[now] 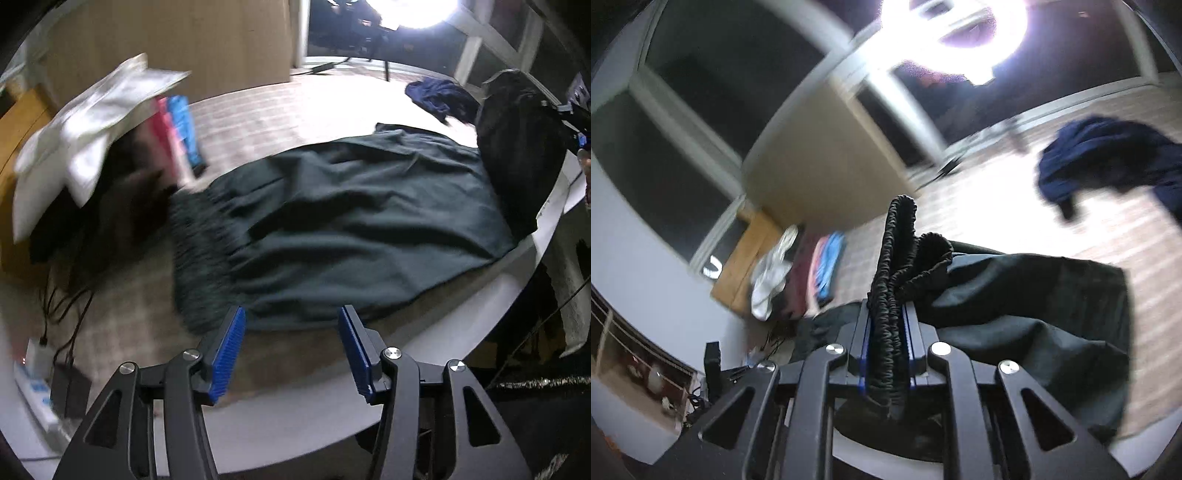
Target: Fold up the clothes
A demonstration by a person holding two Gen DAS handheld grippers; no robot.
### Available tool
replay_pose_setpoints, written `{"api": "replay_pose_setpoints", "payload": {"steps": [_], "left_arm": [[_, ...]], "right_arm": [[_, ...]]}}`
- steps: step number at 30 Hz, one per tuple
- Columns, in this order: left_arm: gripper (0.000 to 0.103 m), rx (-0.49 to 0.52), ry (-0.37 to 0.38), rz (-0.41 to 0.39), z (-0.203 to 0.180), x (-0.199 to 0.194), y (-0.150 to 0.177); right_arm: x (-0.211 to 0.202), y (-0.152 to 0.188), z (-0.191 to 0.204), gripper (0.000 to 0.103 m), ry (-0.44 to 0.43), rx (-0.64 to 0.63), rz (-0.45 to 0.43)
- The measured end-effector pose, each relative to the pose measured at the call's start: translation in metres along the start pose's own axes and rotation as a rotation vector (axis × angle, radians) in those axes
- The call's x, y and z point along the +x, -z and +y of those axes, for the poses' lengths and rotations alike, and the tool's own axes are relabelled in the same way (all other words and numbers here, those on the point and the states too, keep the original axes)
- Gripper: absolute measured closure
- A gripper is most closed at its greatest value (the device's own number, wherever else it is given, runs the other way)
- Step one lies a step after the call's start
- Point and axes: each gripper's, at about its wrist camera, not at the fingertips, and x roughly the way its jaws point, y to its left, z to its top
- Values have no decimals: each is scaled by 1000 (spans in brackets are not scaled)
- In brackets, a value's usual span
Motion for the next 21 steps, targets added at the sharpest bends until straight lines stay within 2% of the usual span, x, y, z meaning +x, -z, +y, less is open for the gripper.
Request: {"api": "replay_pose_setpoints", "payload": {"steps": [5,9,14,21], "left_arm": [[52,-69,-1,-8,28,0,31],[51,-116,18,-27,41,-5,48],[47,-148,39,-48,54,-12,64],[47,-188,46,-67,72,-19,74]], "right_arm": [[96,24,65,89,24,-97,110],[153,41,96,89,66,-152,177],[201,54,122,89,106,-198,228],[266,75,155,89,157,-267,311]]}}
